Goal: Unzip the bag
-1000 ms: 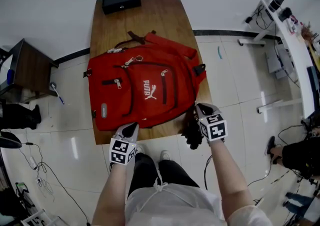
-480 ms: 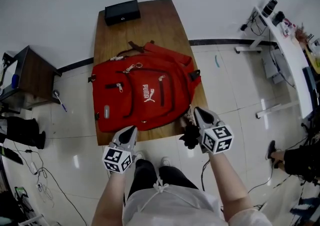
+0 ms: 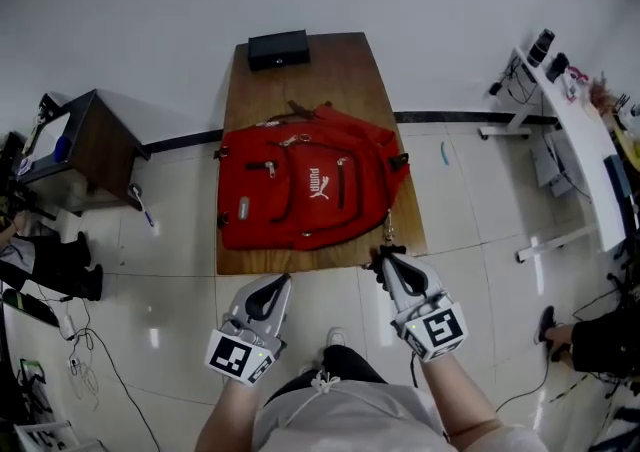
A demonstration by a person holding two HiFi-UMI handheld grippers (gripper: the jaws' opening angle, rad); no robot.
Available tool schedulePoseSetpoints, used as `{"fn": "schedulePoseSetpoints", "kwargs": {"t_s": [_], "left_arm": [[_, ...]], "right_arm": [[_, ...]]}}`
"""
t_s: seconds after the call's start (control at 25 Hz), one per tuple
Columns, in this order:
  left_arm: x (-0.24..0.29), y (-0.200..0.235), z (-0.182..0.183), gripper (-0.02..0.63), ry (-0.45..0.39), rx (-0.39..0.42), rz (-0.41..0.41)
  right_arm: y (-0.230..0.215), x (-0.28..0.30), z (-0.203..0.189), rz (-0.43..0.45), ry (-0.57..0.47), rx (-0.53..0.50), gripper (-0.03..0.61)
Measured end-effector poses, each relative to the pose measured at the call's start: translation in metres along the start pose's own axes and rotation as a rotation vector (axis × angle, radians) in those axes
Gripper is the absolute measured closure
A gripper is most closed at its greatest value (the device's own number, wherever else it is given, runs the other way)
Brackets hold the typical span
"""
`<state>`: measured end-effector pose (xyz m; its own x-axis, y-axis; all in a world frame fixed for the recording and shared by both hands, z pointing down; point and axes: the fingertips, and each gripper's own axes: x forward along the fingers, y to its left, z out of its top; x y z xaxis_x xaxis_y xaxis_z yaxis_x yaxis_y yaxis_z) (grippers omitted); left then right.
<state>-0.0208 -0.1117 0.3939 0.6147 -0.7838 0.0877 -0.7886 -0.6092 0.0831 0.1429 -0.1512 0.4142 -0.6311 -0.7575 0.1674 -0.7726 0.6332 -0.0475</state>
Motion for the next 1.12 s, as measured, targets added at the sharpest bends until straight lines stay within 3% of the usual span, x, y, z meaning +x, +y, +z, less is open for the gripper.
{"fn": "schedulePoseSetpoints", "kwargs": {"t_s": [0.16, 0.4, 0.64, 1.12], "left_arm": [[-0.051, -0.025, 0.007, 0.607, -0.037, -0.003, -0.013], [-0.131, -0.055, 0.003, 0.607, -0.038, 0.022, -0.026], [-0.188, -0.084, -0.002, 0.607, -0.043, 0.02, -0.063], [-0.222, -0.114, 0.023, 0.607, -0.088, 0.06, -0.052]], "right_arm": [[0.052, -0.03, 0.003, 0.008, -0.022, -0.007, 0.571], [0.138, -0.073, -0.002, 0.055, -0.032, 0.098, 0.572], [0.205, -0.108, 0.0, 0.063, -0.031, -0.005, 0.571], [0.235, -0.143, 0.019, 0.084, -0.084, -0.111, 0.572]]}}
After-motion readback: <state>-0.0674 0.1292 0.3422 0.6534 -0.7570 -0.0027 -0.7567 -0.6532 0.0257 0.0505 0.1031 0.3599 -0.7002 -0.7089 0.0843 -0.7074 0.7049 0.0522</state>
